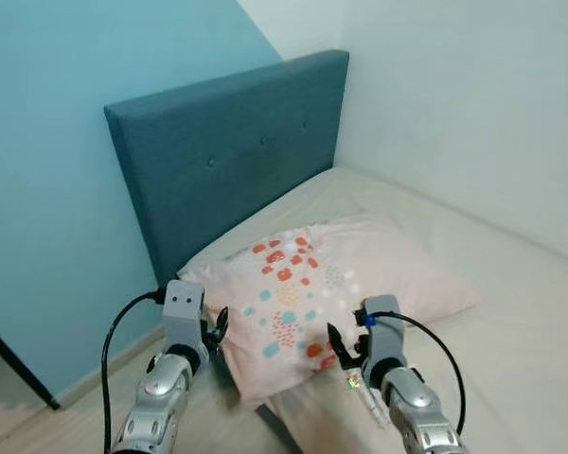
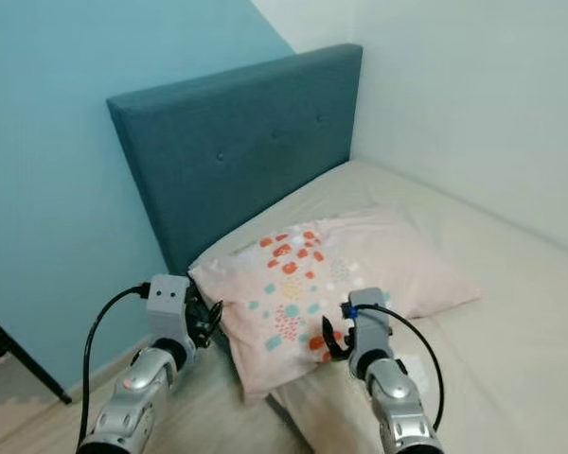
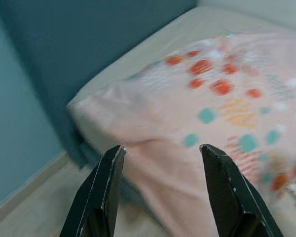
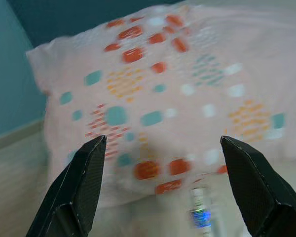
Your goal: Clean up the room
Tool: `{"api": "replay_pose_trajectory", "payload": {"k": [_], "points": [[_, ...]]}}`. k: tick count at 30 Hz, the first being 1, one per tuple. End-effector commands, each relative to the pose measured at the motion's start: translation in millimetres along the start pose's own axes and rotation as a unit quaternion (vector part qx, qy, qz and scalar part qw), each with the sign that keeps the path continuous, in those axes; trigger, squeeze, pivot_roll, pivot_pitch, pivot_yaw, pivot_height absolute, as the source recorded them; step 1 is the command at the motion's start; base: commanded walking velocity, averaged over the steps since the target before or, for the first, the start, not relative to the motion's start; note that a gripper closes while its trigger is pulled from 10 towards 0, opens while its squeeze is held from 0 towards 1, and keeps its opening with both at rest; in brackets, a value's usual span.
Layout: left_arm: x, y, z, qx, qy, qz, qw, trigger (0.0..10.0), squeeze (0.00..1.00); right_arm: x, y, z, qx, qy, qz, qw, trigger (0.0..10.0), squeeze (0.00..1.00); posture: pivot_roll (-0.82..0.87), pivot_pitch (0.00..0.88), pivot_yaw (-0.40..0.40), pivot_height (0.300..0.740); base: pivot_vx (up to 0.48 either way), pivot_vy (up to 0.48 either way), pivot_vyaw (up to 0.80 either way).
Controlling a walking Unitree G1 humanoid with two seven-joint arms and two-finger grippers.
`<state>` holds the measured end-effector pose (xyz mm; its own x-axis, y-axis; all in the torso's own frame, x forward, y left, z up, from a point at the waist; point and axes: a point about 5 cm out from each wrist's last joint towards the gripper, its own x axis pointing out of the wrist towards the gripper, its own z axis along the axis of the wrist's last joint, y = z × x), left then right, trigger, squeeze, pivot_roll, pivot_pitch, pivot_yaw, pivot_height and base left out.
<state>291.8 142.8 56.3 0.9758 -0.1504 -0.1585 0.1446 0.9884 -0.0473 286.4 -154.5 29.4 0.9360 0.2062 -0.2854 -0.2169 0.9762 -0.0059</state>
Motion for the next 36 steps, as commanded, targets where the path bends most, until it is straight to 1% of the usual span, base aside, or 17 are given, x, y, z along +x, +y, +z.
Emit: {"api": "replay_pose_trajectory", "payload": {"k": [1, 12, 16, 18, 20, 23, 24, 25, 27, 28, 29, 31, 36], "points": [[-0.3, 1.7, -1, 0.009, 0.003, 0.002, 1.000, 10.0, 0.00, -0.4, 0.8, -1, 0.004, 0.004, 0.001, 1.000, 10.0, 0.00, -0.03, 0.000, -0.066, 0.740, 0.000, 0.000, 0.00], [0.6, -0.2, 2, 0.017, -0.005, -0.005, 1.000, 10.0, 0.00, -1.2, 0.0, -2, 0.006, 0.006, -0.003, 1.000, 10.0, 0.00, -0.03, 0.000, -0.065, 0.740, 0.000, 0.000, 0.00], [0.5, 0.3, 2, 0.018, -0.006, -0.005, 1.000, 10.0, 0.00, -1.1, -4.7, -3, 0.004, 0.015, -0.025, 1.000, 10.0, 0.00, -0.03, 0.000, -0.064, 0.740, 0.000, 0.000, 0.00], [0.2, -0.3, 3, 0.010, -0.008, -0.010, 1.000, 10.0, 0.00, -0.5, -9.6, -1, 0.010, 0.014, -0.043, 0.999, 10.0, 0.00, -0.03, 0.000, -0.063, 0.735, 0.000, 0.000, 0.00], [0.0, -0.7, 3, 0.006, -0.010, -0.014, 1.000, 10.0, 0.00, -0.3, -11.1, -1, 0.012, 0.014, -0.048, 0.999, 10.0, 0.00, -0.03, 0.000, -0.063, 0.730, 0.000, 0.000, 0.00], [-2.2, -4.7, 6, 0.014, -0.021, -0.046, 0.999, 10.0, 0.00, 0.2, -18.0, 0, -0.003, 0.020, -0.064, 0.998, 10.0, 0.00, -0.03, 0.000, -0.061, 0.715, 0.000, 0.000, 0.00], [-2.2, -4.7, 6, 0.014, -0.021, -0.046, 0.999, 10.0, 0.00, 0.2, -18.0, 0, -0.003, 0.020, -0.064, 0.998, 10.0, 0.00, -0.03, 0.000, -0.061, 0.715, 0.000, 0.000, 0.00], [-3.8, -8.3, 6, 0.015, -0.021, -0.067, 0.997, 10.0, 0.00, 1.0, -20.6, 0, -0.010, 0.026, -0.069, 0.997, 10.0, 0.00, -0.03, 0.000, -0.061, 0.705, 0.000, 0.000, 0.00], [-3.8, -8.3, 6, 0.015, -0.021, -0.067, 0.997, 10.0, 0.00, 1.0, -20.6, 0, -0.010, 0.026, -0.069, 0.997, 10.0, 0.00, -0.03, 0.000, -0.061, 0.705, 0.000, 0.000, 0.00], [-4.4, -10.1, 7, 0.020, -0.021, -0.077, 0.997, 10.0, 0.00, 1.9, -21.4, 0, -0.016, 0.029, -0.070, 0.997, 10.0, 0.00, -0.03, 0.002, -0.061, 0.700, 0.000, 0.000, 0.00], [-4.9, -13.2, 8, 0.032, -0.024, -0.088, 0.995, 10.0, 0.00, 4.1, -22.6, 1, -0.031, 0.035, -0.071, 0.996, 10.0, 0.00, -0.03, 0.007, -0.061, 0.690, 0.000, 0.000, 0.00], [-4.9, -13.2, 8, 0.032, -0.024, -0.088, 0.995, 10.0, 0.00, 4.1, -22.6, 1, -0.031, 0.035, -0.071, 0.996, 10.0, 0.00, -0.03, 0.007, -0.061, 0.690, 0.000, 0.000, 0.00], [-6.9, -14.8, 12, 0.048, -0.037, -0.099, 0.993, 10.0, 0.00, 7.9, -27.3, 3, -0.047, 0.046, -0.082, 0.994, 10.0, 0.00, -0.02, 0.015, -0.061, 0.670, 0.000, 0.000, 0.00]]}}
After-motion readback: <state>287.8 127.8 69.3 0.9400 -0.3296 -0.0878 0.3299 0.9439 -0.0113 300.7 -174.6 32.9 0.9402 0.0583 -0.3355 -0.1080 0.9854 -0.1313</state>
